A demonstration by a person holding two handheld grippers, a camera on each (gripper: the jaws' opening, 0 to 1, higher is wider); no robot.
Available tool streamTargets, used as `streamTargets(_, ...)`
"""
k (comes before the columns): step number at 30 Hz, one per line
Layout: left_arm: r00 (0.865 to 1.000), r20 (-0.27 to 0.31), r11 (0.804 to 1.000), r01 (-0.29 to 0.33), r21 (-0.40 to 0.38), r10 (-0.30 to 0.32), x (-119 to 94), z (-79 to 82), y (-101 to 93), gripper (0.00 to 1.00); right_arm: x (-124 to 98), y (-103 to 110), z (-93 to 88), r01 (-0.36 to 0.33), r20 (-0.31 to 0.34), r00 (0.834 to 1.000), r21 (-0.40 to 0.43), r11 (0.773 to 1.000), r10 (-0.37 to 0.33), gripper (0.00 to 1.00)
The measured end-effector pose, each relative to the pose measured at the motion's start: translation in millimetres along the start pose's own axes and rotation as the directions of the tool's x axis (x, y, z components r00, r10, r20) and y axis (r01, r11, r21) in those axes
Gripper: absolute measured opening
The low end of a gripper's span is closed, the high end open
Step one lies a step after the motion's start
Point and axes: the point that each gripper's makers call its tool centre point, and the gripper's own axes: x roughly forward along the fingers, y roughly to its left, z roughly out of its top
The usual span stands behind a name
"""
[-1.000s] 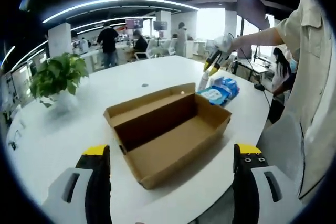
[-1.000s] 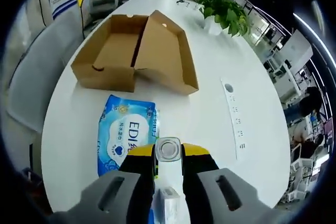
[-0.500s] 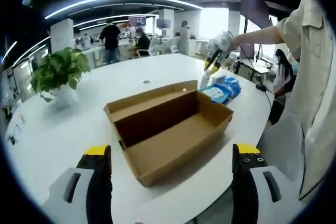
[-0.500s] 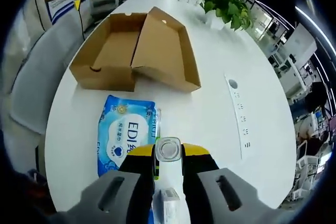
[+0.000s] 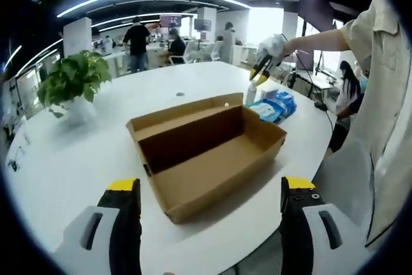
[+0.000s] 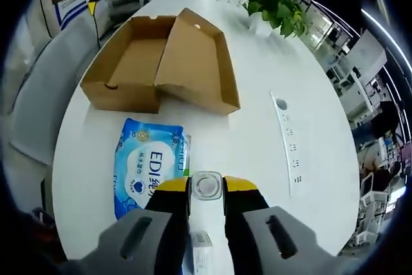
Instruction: Operate the shoe box by opening the lid, removing the specified soft item, and placing it in the target area until the item is outside and the box remains undamaged.
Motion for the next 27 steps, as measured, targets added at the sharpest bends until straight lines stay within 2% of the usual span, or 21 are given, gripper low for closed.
streamTargets(5, 1.000, -0.008, 1.000, -0.021, -0.008, 0.021, 1.6, -2.1, 3.7, 0.85, -2.1, -3.1, 2.5, 0.015, 0.000, 1.000, 0.001, 1.000, -0.015, 0.20)
streamTargets(14, 0.994, -0.048, 0.995, -0.097, -0.030, 0.095, 3.0, -13.5, 22.9, 0.71, -6.9, -6.5, 9.4, 0.053, 0.002, 0.999, 0.010, 0.999, -0.053, 0.24)
streamTargets(21, 0.989, -0.056, 0.988, -0.142, -0.060, 0.138, 5.3, -21.6, 37.9, 0.59, -9.7, -4.7, 30.5, 0.084, 0.035, 0.995, 0.098, 0.992, -0.088, 0.28)
streamTargets(25, 0.986, -0.067, 0.985, -0.158, -0.071, 0.153, 7.8, -24.9, 42.5, 0.53, -10.3, -5.2, 45.2, 0.103, 0.065, 0.991, 0.190, 0.976, -0.117, 0.28)
streamTargets(27, 0.983, -0.079, 0.983, -0.171, -0.065, 0.165, 8.8, -27.9, 47.6, 0.50, -10.2, -6.8, 51.5, 0.115, 0.075, 0.988, 0.254, 0.960, -0.138, 0.29)
